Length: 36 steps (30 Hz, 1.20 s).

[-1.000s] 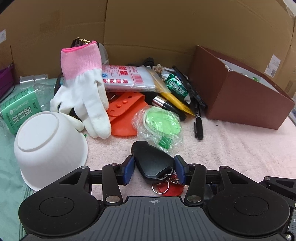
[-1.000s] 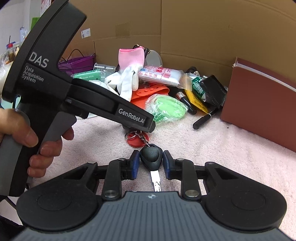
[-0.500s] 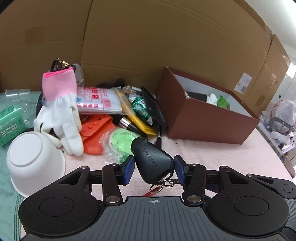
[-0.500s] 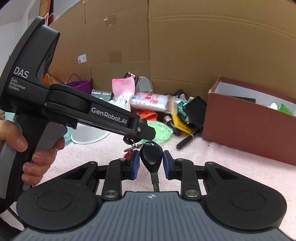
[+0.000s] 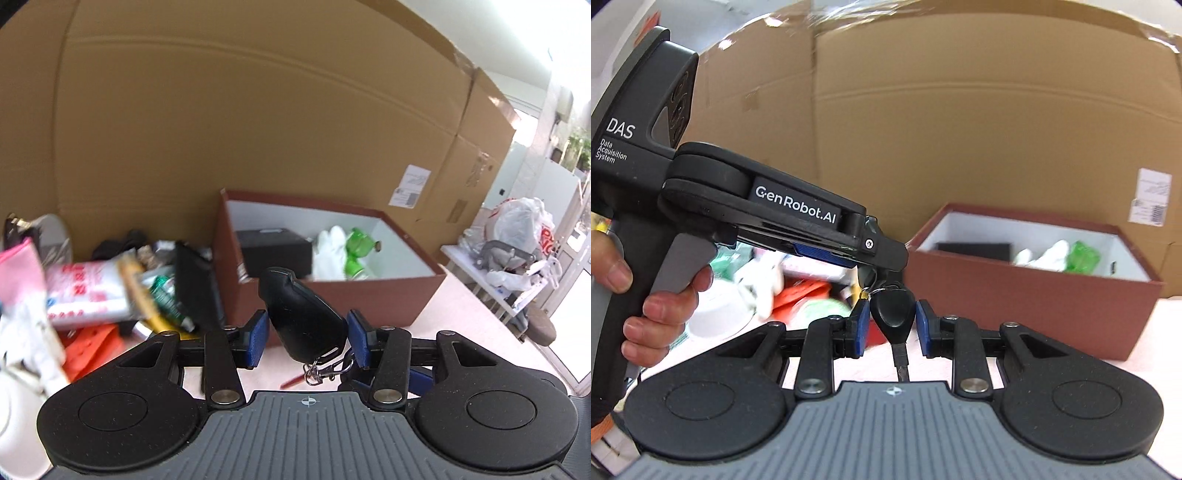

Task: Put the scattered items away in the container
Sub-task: 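Carry the car key into the brown container and open the left gripper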

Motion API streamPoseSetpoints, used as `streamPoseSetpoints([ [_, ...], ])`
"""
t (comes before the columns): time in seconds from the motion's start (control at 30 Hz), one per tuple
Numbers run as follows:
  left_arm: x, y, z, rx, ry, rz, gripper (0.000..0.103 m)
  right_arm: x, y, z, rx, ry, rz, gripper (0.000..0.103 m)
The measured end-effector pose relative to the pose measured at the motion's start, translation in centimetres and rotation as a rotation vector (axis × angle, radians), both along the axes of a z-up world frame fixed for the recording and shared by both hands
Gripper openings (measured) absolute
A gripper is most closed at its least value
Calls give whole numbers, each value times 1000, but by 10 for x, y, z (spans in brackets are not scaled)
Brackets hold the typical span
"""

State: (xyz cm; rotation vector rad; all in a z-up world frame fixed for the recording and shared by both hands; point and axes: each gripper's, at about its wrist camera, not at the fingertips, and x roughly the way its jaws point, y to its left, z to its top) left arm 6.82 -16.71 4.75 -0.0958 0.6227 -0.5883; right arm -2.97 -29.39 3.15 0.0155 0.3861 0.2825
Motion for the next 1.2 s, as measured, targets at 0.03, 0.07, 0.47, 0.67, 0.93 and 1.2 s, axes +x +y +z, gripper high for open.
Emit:
streamPoseSetpoints([
  [0.03, 4, -6, 3, -1, -1, -10, 48, 1, -6, 3, 6, -7, -12, 31],
  [0.07, 7, -11, 5, -3, -1, -19, 48, 3, -12, 5, 12, -13, -25, 31],
  [0.47, 56, -88, 39, 3, -38, -102, 48, 44, -77, 31, 9, -84, -164, 31],
  [0.67, 89, -134, 38, 23, -37, -126, 48, 75, -113, 33, -22, -82, -236, 31],
  [0.93, 133, -182, 9, 56, 36, -182, 47, 118, -154, 9, -24, -24, -284, 30],
  [1.2, 161, -193, -31, 83, 114, -180, 61, 146, -177, -18, -42, 69, -323, 4],
])
